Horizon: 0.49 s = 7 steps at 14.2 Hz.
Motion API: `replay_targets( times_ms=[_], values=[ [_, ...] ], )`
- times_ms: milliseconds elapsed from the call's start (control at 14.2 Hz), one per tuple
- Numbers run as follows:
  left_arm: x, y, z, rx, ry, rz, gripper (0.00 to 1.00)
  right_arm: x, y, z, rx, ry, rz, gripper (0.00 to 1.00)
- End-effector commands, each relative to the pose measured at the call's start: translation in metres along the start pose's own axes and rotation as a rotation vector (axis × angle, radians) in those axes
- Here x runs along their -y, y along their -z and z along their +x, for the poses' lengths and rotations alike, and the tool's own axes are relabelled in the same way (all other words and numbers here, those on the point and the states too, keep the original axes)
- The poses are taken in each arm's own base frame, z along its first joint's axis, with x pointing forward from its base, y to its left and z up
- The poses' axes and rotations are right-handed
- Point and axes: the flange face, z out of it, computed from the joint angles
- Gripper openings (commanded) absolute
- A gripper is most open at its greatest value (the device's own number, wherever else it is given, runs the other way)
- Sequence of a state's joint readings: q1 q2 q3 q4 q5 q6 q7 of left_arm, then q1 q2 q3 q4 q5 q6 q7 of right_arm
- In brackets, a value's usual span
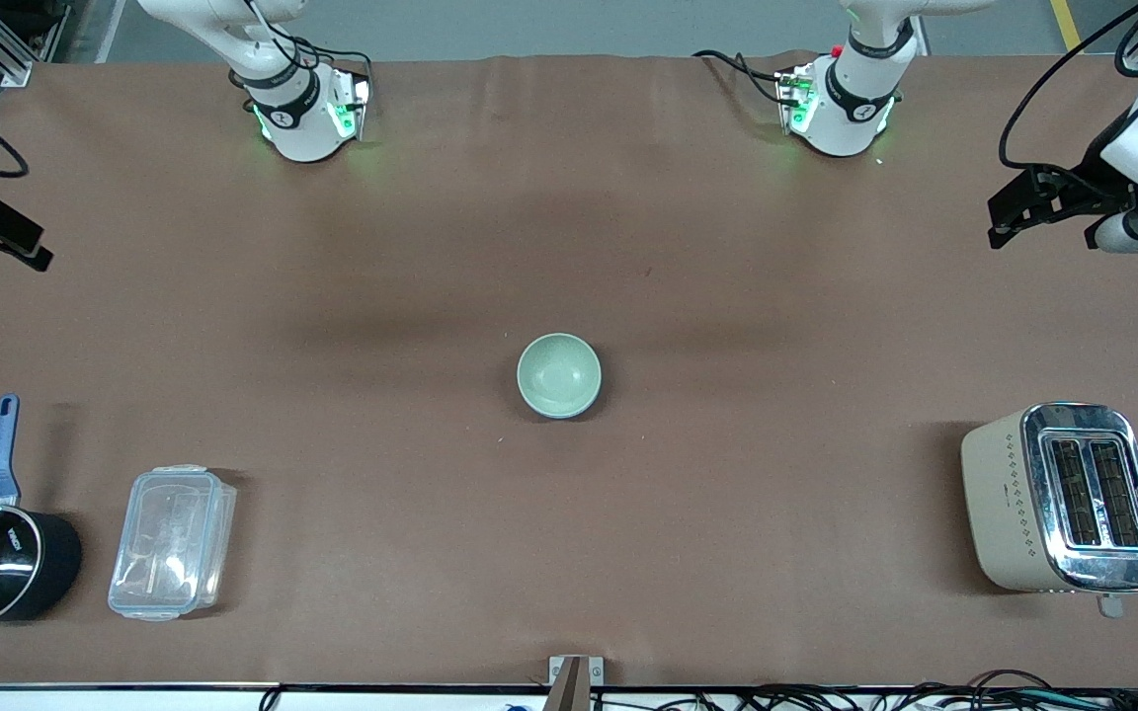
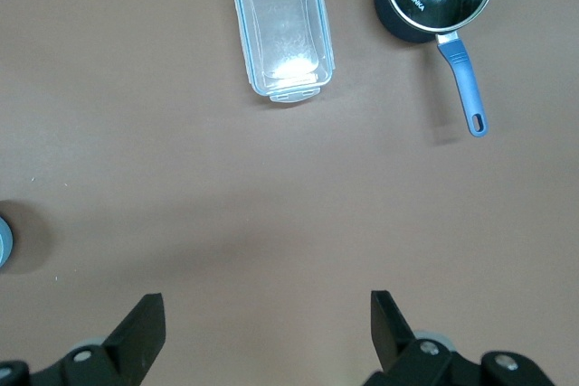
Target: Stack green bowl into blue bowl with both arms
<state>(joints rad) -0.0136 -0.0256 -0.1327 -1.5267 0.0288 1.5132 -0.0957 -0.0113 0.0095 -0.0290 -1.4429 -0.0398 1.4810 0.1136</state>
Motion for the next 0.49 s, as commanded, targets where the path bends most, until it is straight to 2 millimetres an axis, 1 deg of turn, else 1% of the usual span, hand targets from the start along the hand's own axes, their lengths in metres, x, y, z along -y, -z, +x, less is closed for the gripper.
replay_targets(
  times_ms=[0, 70, 211, 351, 421],
  values=[
    [-0.0015, 0.0059, -0.0010, -0.013, -0.011, -0.010, 1.00, -0.0016, 0.0004, 0.0022, 0.005, 0.014, 0.017, 1.00],
    [-0.0005, 0.0049, 0.0000, -0.012, -0.011, -0.008, 1.00, -0.0013, -0.0010, 0.0028, 0.006, 0.015, 0.019, 1.00],
    [-0.0012, 0.0091, -0.0002, -0.019, -0.014, -0.009, 1.00, 0.0012, -0.0003, 0.0017, 0.008, 0.018, 0.020, 1.00],
    [-0.0020, 0.0032, 0.0029, -0.007, -0.013, -0.009, 1.00, 0.0014, -0.0010, 0.0024, 0.008, 0.018, 0.020, 1.00],
    [-0.0020, 0.0037, 0.0028, -0.007, -0.012, -0.009, 1.00, 0.0021, -0.0002, 0.0018, 0.006, 0.019, 0.021, 1.00]
  ],
)
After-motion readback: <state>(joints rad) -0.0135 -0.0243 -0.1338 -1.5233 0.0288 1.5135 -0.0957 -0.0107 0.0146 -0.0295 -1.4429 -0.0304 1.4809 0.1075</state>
